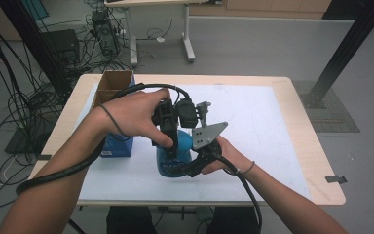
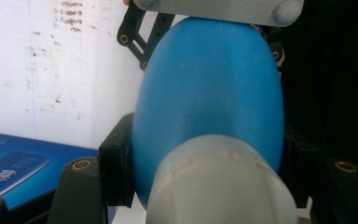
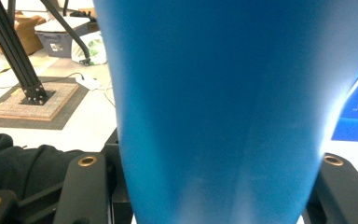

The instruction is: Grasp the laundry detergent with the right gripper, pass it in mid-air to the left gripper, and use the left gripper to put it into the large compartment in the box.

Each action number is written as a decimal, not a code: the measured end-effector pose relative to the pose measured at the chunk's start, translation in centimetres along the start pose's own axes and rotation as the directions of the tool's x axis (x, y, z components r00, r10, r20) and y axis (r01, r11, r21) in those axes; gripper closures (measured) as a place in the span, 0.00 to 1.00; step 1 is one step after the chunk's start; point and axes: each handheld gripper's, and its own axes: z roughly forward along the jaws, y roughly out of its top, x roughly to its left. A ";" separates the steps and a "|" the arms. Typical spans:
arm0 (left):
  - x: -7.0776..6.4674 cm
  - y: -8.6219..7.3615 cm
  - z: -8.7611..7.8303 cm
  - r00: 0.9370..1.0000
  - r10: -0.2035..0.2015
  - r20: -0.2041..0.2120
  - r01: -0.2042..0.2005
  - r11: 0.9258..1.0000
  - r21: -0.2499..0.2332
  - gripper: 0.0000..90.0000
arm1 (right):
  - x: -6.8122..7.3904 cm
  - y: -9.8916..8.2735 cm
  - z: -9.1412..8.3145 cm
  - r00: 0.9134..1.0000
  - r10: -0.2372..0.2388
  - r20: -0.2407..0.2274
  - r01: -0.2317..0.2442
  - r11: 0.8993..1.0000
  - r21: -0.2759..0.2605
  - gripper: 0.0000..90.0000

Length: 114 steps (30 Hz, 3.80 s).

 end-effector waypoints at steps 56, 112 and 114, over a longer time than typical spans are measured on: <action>1.0 -1.2 -0.6 0.998 -0.050 0.028 0.050 0.999 0.010 0.41 | -0.9 -0.9 -4.7 0.984 0.134 0.115 -0.159 0.954 0.254 0.04; 2.6 -3.6 -6.2 0.905 -0.425 -0.010 0.424 0.904 -0.054 0.42 | -4.2 -5.7 -13.1 0.790 0.262 0.555 -0.591 0.567 0.574 0.06; 2.8 -3.7 -6.5 0.895 -0.445 -0.004 0.444 0.894 -0.060 0.42 | -4.2 -5.8 -13.1 0.789 0.266 0.555 -0.594 0.563 0.575 0.06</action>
